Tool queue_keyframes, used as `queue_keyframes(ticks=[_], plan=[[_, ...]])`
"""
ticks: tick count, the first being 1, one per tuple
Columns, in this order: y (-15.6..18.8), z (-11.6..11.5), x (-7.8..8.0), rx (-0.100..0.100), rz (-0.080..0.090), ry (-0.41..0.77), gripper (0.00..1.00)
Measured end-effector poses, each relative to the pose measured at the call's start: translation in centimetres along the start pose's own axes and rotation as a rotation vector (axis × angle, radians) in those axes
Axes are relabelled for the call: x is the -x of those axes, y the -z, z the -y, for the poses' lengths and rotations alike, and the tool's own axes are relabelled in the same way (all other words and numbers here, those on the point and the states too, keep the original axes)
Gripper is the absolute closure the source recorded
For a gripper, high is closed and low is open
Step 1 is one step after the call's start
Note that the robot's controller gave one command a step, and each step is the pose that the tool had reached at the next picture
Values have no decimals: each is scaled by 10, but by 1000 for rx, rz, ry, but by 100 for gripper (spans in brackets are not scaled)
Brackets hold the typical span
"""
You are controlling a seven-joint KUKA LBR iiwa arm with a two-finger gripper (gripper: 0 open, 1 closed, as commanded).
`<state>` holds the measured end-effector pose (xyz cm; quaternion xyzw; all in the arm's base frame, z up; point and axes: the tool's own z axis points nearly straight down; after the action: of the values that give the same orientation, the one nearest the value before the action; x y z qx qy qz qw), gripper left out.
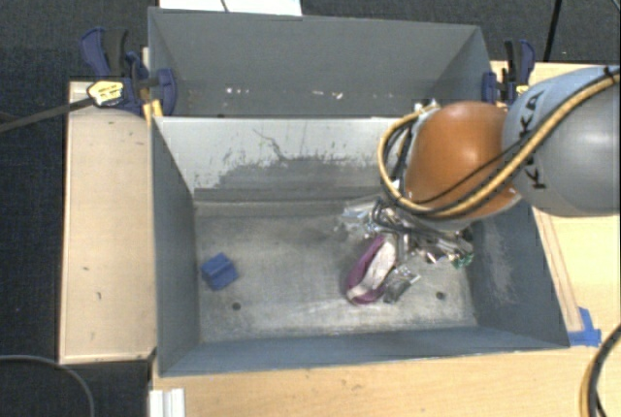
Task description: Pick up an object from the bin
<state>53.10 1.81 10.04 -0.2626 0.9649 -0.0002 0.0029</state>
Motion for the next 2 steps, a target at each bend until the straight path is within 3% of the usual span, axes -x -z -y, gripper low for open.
queue_keyframes(ticks=[1, 2], plan=[[-30, -6, -8, 2, -4, 150, 0], [-29, -6, -7, 2, -2, 144, 0]])
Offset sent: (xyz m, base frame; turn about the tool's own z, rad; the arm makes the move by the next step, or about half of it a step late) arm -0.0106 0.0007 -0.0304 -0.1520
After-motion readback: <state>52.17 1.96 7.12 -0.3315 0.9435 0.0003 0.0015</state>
